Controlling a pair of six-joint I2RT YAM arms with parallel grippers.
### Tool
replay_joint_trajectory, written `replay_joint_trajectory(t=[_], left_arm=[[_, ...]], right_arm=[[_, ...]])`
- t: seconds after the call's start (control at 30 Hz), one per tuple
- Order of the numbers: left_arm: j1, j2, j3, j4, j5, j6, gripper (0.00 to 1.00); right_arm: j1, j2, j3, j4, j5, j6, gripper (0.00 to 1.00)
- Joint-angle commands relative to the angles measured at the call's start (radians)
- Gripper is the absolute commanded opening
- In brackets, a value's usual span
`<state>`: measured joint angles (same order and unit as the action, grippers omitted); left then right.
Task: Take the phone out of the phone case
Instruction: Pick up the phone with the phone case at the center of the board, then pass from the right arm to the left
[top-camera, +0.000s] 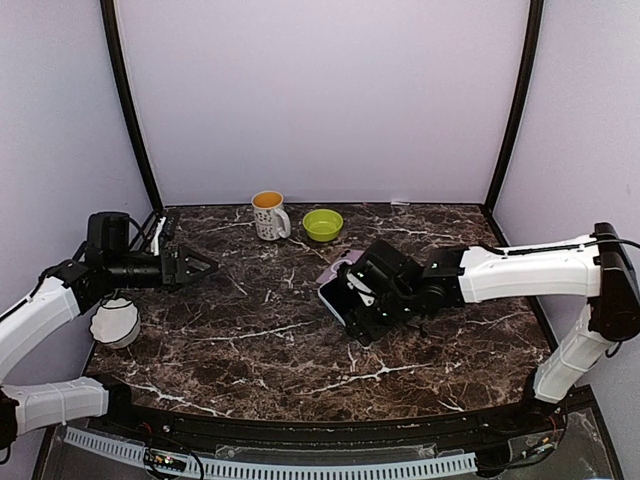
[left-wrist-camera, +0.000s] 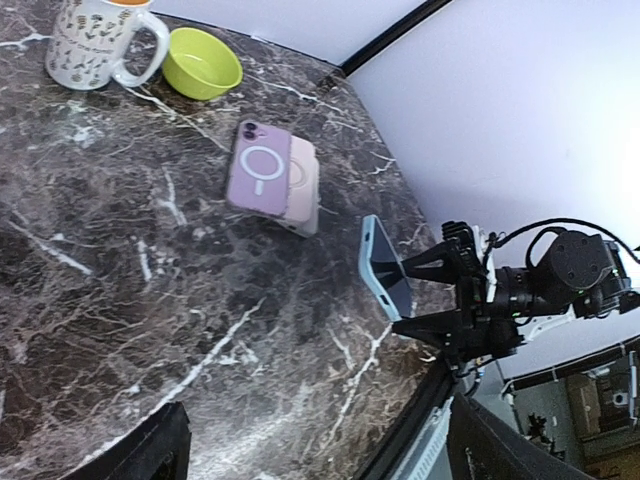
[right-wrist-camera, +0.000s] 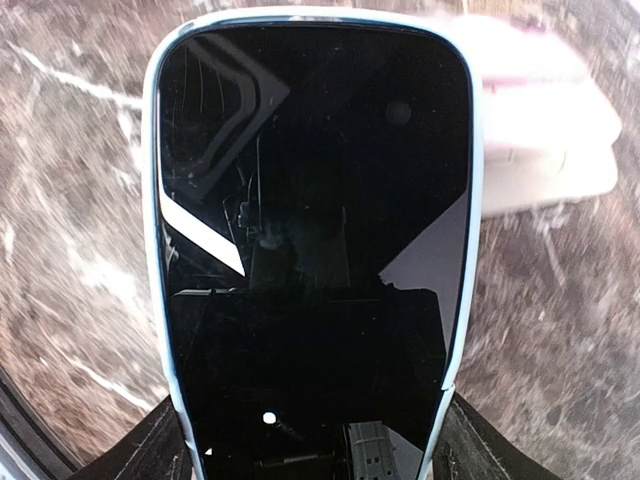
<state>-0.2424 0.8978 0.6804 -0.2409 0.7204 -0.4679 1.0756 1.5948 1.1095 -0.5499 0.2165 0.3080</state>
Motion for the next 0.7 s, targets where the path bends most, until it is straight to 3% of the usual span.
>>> replay_joint_trajectory(t=[0.0,0.3,0.67], left_arm=[[-0.048,0.020,0.013,0.162,0.089,-0.135,0.91],[-0.222,0.087,-0.001,0.373,-0.054,-0.336,0.88],[-0.402,0.165,0.037,0.437,-0.220,-0.326,0.78]], right_arm=[[0.043,-0.044,0.074,0.118,0.086,-0.029,0.58],[0.109,-0.060,0.157,0.225,0.126,-0.057,0.58],[0.164,0.010,0.255,0.217,0.146,-0.024,0.58]])
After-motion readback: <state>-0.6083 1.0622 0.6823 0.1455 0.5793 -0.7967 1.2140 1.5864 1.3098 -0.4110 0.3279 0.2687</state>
